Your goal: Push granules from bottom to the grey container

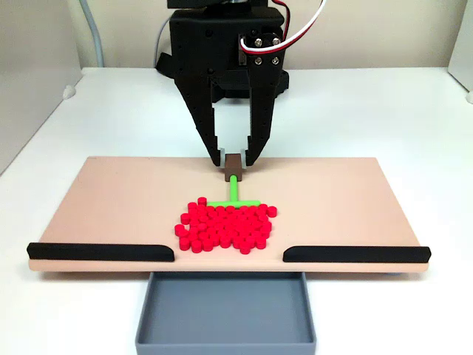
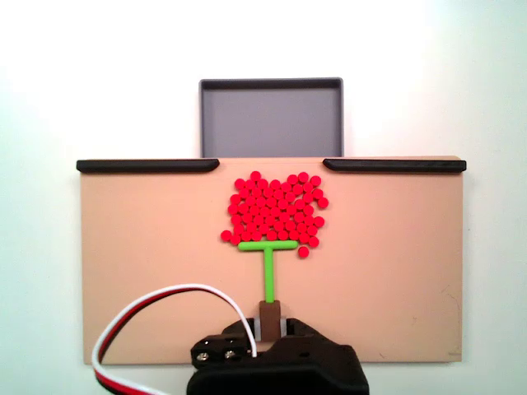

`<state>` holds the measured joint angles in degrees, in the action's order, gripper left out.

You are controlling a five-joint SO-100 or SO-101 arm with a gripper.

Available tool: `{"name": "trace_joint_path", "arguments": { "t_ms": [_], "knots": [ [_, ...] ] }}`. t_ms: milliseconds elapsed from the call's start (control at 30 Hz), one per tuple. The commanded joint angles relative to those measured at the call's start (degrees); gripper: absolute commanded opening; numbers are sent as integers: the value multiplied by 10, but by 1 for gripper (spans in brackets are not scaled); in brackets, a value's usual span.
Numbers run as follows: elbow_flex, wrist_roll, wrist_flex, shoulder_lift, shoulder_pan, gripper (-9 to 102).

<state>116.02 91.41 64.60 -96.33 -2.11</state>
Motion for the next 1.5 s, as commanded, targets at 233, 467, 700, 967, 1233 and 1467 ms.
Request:
{"name": "trace_joint_path", "arguments": {
  "t_ms": [233,467,700,967,1233,1467],
  "knots": [
    [-19,-4,-4,16,-3,0],
    [-22,-4,-4,11,-2,0],
    [-36,-3,-3,20,-2,0],
    [-47,-7,4,2,4,0],
    [-107,-18,83,-31,10,0],
    [-150,-24,184,-78,11,0]
  ]
}}
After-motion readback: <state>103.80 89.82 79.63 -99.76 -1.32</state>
